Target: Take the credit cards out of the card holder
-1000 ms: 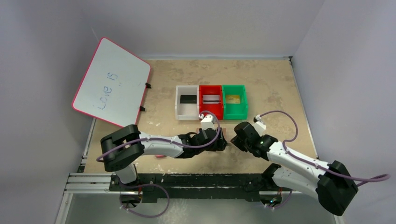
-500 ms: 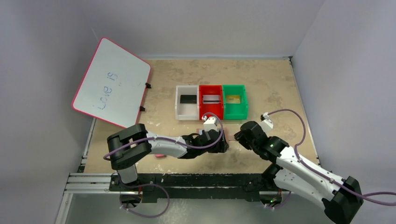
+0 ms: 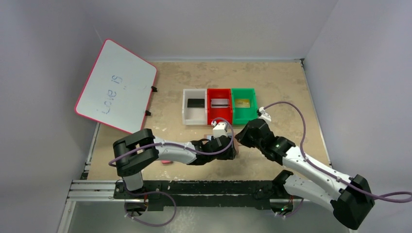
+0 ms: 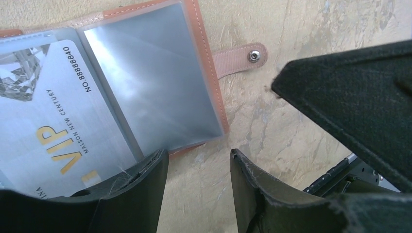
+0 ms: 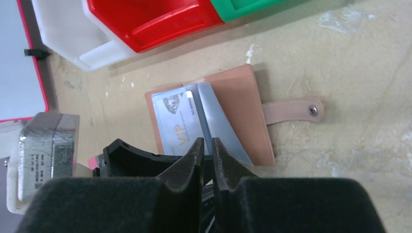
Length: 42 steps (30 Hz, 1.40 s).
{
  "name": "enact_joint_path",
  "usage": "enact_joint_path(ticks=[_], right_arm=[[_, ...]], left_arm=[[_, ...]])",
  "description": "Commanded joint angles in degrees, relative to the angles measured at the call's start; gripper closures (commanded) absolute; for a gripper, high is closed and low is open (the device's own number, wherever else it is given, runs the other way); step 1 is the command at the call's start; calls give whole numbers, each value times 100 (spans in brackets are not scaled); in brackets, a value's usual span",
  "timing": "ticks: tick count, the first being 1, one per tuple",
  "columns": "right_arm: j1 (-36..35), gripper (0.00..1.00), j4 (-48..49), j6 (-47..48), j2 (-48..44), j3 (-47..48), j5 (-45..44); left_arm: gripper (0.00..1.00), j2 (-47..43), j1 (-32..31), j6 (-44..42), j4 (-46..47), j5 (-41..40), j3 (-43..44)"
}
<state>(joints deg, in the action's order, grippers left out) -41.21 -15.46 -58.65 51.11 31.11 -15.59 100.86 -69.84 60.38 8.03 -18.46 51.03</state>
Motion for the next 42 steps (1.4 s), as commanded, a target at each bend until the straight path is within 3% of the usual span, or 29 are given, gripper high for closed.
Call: enact_joint_path(ticks=[1,14,23,32,37,42], right_arm=[[244,88,723,617,257,309,693],[938,89,1866,1048,1079,23,2411],[1098,88,2169,942,1821,-354,2530],[1133,88,1933,838,2356,-571,2057],[1130,87,2096,925,2315,-697,2111],[1131,86,2182,928,2064,-783,2095]], left_arm=[[51,26,-29,-71,-21,-163,183],[52,0,-47,-88,-56,-214,147],[52,-146,-47,-88,-54,-290,95],[49,-651,-64,-114,-79,-547,-61],[43,-1100,-68,-155,-509,-1145,-119],[39,-1270,-64,184,-1542,-2088,-17]])
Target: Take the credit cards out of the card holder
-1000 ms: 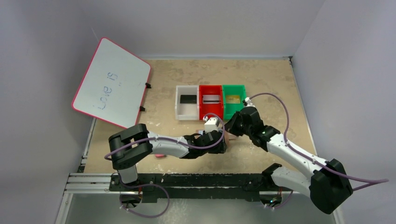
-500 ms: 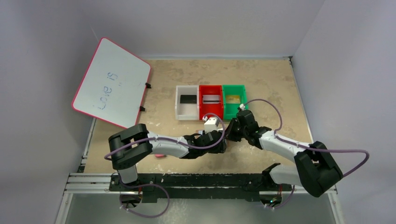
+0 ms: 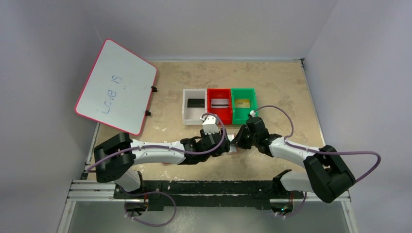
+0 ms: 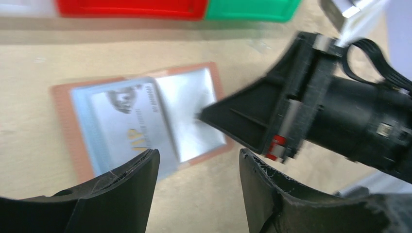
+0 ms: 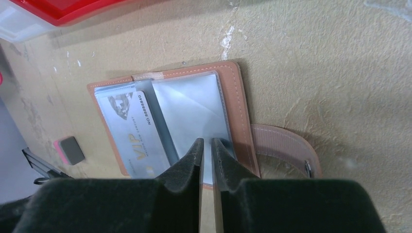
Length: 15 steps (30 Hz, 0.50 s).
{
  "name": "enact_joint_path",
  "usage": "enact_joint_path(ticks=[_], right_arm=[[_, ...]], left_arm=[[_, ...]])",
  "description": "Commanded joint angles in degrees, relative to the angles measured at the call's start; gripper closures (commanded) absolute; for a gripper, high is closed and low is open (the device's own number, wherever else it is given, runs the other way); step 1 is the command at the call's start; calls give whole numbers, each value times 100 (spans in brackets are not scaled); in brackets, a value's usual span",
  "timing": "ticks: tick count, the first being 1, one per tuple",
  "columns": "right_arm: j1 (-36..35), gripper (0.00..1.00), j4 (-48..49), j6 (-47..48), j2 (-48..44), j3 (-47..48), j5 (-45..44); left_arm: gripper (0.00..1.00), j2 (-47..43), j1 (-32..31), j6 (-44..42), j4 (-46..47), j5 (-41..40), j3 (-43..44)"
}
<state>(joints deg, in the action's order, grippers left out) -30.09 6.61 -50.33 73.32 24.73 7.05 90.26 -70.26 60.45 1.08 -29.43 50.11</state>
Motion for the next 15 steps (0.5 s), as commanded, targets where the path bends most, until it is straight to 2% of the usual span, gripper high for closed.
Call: enact_joint_path(ticks=[1,4,8,15], right_arm=[[20,86,-3,93,-198,-167,-164],[18,86,174,169,-234,-243,-13],[17,85,500,425,-247,-357,95],[20,82,1302,514,70,-600,782]], left_arm=[[37,-218,-16,224,-937,-1084,66],[34,-159,9,389,-1123,-1203,43],[33,-7,34,534,-1252,-1259,60],[34,-87,39,983,-1714,-1686,-5]])
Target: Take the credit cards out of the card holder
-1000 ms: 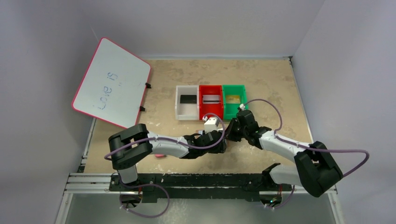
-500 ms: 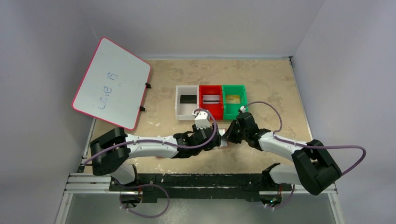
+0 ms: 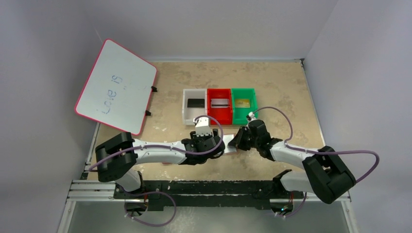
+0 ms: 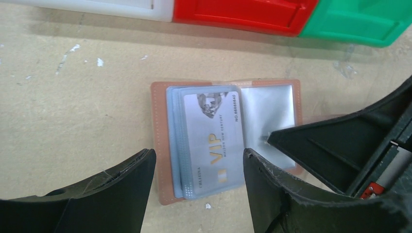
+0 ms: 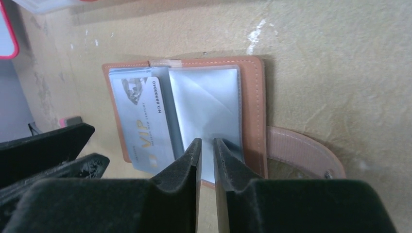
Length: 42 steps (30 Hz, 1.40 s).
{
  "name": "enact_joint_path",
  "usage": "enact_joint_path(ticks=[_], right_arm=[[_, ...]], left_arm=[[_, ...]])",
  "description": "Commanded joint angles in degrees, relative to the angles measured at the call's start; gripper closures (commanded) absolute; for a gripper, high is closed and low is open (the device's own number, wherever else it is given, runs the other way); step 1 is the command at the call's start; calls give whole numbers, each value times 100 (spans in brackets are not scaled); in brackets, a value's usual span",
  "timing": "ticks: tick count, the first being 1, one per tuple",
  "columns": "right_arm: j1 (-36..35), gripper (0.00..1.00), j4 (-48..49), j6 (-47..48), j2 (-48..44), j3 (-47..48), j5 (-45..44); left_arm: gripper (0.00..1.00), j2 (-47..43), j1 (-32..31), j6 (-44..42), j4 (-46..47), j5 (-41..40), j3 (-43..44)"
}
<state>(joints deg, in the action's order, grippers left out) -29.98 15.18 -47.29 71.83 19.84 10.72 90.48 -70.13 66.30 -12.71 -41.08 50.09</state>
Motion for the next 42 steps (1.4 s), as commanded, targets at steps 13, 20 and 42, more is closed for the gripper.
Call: enact_joint_path(ticks=[13,20,42], right_arm=[[-259,79,1387,80,1186,-115,969],[-876,79,1573,-312,1566,90,765],[-1168,48,2002,-1276,401,-559,-64]], left_arm=[[34,-1183,132,754,-375,-717,-827],[34,-1503,131,861,-559,-746,-1000],[39,-1240,700,-271,271,667,-949]])
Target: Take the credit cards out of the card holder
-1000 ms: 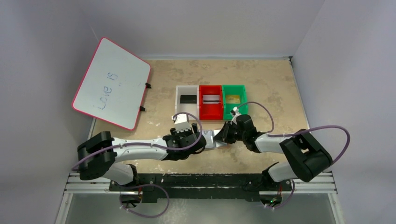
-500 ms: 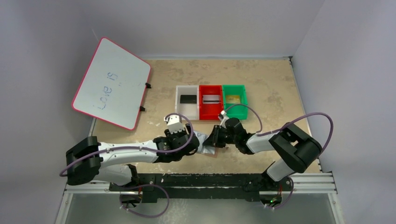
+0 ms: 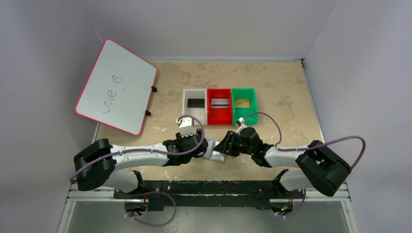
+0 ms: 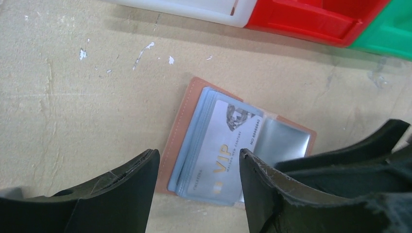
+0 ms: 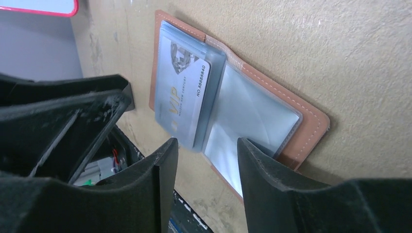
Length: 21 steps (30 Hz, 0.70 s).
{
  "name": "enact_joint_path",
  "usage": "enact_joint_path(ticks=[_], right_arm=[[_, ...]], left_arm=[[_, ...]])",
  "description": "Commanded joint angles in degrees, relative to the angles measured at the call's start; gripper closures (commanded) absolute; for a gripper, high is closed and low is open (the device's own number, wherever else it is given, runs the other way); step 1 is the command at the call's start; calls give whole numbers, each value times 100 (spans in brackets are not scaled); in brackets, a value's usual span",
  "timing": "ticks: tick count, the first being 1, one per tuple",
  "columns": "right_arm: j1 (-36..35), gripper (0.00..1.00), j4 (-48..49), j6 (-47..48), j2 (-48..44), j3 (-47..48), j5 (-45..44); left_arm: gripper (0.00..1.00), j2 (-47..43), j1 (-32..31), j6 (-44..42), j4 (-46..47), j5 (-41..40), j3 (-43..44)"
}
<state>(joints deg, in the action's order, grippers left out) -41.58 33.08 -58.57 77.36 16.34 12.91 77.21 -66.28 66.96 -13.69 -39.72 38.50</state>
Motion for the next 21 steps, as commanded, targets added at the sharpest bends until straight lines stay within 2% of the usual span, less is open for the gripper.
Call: enact_joint_path(ticks=[1,4,11,18,21], right_arm=[[-8,47,386,-158,-179,-256,-287],[-8,46,742,-231,-193,-328,-207],[-8,58,1019,-287,124,-203,-39],[-8,60,1034,-255,213,-61,-17],[-8,68,975,-267,270,0,-60]], left_arm=[[40,82,373,-398,462,634,180],[41,83,509,-729,756,995,145],[46,242,569,-1329,832,1173,304],[48,542,686,-1160,573,1042,407],[49,665,689,-1159,814,1291,387]])
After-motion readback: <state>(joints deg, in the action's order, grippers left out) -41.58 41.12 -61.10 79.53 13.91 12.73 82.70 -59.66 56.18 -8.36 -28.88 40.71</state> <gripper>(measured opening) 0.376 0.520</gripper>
